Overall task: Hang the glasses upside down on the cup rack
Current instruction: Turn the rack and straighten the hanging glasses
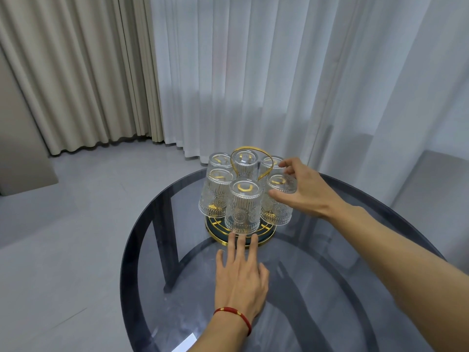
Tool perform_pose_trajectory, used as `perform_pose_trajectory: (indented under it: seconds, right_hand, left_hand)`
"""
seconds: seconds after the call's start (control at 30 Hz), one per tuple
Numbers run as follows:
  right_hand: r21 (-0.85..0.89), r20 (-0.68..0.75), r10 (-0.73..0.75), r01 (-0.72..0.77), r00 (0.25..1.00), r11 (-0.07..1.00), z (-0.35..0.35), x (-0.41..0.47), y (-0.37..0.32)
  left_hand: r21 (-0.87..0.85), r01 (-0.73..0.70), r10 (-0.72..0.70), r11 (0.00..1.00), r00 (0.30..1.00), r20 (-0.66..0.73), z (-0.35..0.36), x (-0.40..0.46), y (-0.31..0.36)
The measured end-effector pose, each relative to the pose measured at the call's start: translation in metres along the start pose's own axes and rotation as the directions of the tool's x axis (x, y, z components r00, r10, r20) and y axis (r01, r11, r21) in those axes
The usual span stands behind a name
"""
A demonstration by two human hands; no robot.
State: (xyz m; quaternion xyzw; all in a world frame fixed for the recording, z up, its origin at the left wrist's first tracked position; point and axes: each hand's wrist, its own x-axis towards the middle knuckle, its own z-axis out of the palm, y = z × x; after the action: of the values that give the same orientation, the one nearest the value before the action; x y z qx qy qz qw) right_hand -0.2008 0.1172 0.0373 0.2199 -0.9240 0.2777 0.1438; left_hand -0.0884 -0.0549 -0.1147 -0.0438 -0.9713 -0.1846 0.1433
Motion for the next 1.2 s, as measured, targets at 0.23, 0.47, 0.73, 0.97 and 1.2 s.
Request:
perform_pose_trajectory:
  seconds: [0.23,0.47,0.73,0.97,1.2]
  right_hand:
    - [-0.044,0.032,-0.015,0.016,0.999,0.999,-0.005,0.001,0.001]
    - [0.034,-0.038,0.018,-0.017,0.999,0.999,-0.024,0.053,-0.022]
    - [0.024,0.413,0.221,-0.253,0.883,0.967,-0.009,0.122,-0.051]
    - [-0.034,0.381,0.294,-0.305,0.876,0.952,-0.006,0.128,-0.043]
    - [-0.1,0.374,0.344,-0.332,0.861,0.938,0.0,0.134,-0.044]
  left_hand:
    - [0.007,0.0,0.0,1.0,1.0,0.013,0.001,0.0,0.0]
    - [0.013,-0.002,0.001,1.0,1.0,0.03,-0.001,-0.001,0.001]
    - [-0.009,-0.002,0.002,1.0,1.0,0.003,-0.006,-0.001,0.002]
    - [-0.001,-0.003,0.003,1.0,1.0,-0.022,-0.006,-0.003,0.003]
    - [0.0,0.003,-0.003,1.0,1.0,-0.027,-0.005,-0.002,0.003]
